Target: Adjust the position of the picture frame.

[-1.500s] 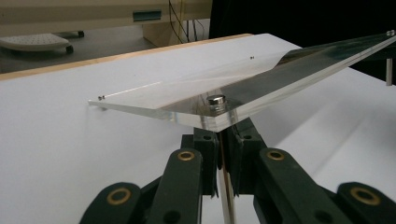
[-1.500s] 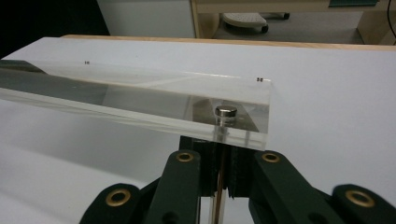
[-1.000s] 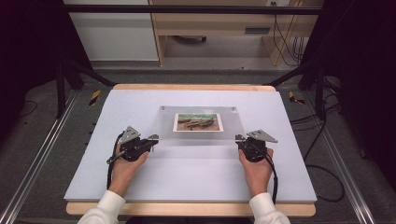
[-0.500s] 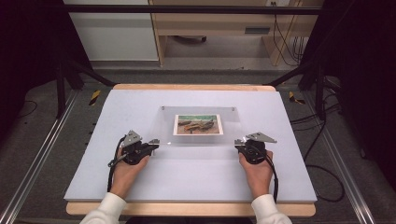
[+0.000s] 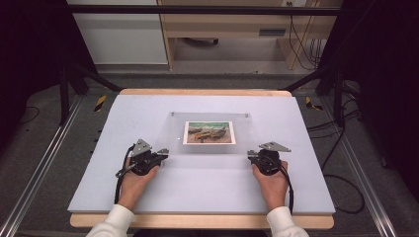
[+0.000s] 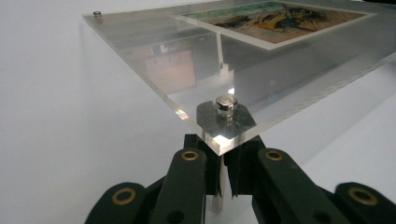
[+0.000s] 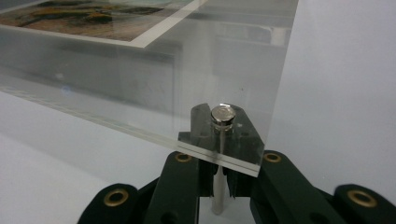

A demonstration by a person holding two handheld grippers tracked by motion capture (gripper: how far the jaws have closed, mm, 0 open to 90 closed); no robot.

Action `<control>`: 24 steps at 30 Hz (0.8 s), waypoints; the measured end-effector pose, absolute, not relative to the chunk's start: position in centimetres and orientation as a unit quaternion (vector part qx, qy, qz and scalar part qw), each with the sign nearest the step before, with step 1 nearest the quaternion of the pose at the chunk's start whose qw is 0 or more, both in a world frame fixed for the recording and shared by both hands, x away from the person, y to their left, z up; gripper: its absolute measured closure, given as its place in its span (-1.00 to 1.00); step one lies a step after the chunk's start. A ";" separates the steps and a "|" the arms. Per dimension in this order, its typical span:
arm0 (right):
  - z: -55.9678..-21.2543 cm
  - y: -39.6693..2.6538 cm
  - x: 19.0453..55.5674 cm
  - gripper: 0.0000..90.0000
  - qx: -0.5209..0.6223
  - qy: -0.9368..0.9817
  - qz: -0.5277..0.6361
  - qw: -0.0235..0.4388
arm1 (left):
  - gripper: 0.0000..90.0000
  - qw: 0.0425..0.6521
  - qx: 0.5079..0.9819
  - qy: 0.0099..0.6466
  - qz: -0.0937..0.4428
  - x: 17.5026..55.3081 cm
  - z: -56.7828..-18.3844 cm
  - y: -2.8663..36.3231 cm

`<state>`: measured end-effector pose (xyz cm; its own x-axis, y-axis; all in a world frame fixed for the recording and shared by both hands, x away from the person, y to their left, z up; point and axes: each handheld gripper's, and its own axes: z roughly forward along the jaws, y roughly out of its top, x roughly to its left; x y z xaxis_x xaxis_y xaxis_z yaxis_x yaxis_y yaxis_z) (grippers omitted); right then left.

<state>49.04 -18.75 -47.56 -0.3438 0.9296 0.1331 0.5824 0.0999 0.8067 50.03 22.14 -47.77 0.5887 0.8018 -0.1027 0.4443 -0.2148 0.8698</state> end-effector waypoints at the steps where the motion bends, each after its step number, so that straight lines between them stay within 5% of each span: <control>1: -47.5 -18.8 49.1 0.84 0.533 0.711 0.409 0.209 | 0.87 0.470 0.757 0.412 0.188 50.0 -47.8 22.2; 7: -47.4 -18.8 49.0 0.49 0.516 0.727 0.404 0.207 | 0.76 0.460 0.763 0.409 0.195 49.9 -47.7 22.3; 12: -47.1 -18.9 48.0 0.06 0.507 0.745 0.381 0.207 | 0.28 0.427 0.782 0.390 0.230 49.2 -46.8 22.9; 17: -47.0 -19.7 47.0 -0.34 0.510 0.735 0.385 0.227 | -0.38 0.428 0.771 0.426 0.200 48.8 -46.7 23.5; 24: -46.1 -20.4 45.3 -0.62 0.504 0.723 0.403 0.246 | -0.81 0.456 0.758 0.424 0.195 47.9 -45.5 24.4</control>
